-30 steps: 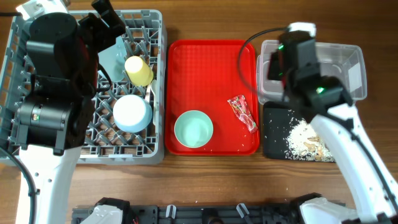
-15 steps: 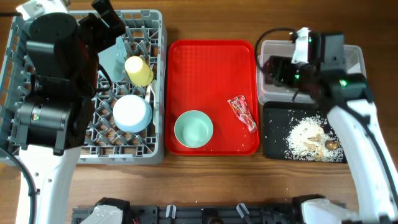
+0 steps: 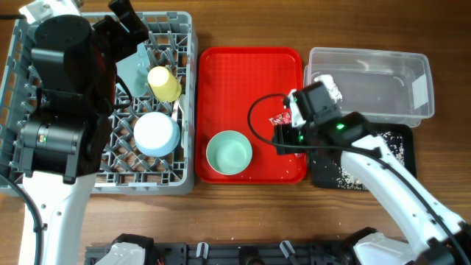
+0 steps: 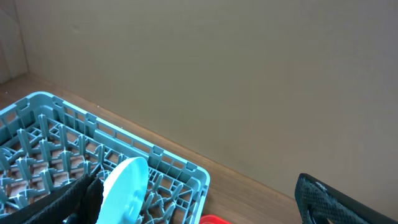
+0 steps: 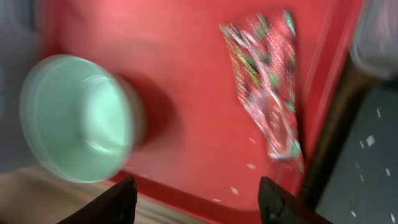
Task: Sort waste into correct bins and load items into the dishwasher rack
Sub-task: 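Move the right gripper to the red snack wrapper and grasp it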
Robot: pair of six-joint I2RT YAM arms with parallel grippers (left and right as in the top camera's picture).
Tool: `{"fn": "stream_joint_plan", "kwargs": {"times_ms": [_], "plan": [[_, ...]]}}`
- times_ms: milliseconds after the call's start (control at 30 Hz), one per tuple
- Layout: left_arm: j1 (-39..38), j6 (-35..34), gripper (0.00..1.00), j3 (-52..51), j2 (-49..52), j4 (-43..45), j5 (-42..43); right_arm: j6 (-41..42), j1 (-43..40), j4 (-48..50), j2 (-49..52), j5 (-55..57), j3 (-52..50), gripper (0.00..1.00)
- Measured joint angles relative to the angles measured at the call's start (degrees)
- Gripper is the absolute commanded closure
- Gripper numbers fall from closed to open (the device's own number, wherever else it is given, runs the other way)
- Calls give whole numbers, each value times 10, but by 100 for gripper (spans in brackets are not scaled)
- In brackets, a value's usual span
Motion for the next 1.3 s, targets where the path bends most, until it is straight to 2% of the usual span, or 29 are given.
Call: {"fn": "stream_joint_plan", "kwargs": {"times_ms": [67,133,233,500,833,1000,1300], "plan": [[0,0,0,0,0,0,0,9,0,28,2,11,-23,52],[0,0,0,0,0,0,0,15,0,57,2,20,-42,63],[0,0,0,0,0,0,0,21,0,80,2,27,-53,66],[0,0,0,0,0,0,0,21,0,158,3,56,-108,62],[0,0,0,0,0,0,0,-25,20,175,3,107,-120,62],[0,0,0,0,0,0,0,-38,71,205,3,160,-120,52],[0,0,0,0,0,0,0,-45,83,255,28,217,-120,51]]}}
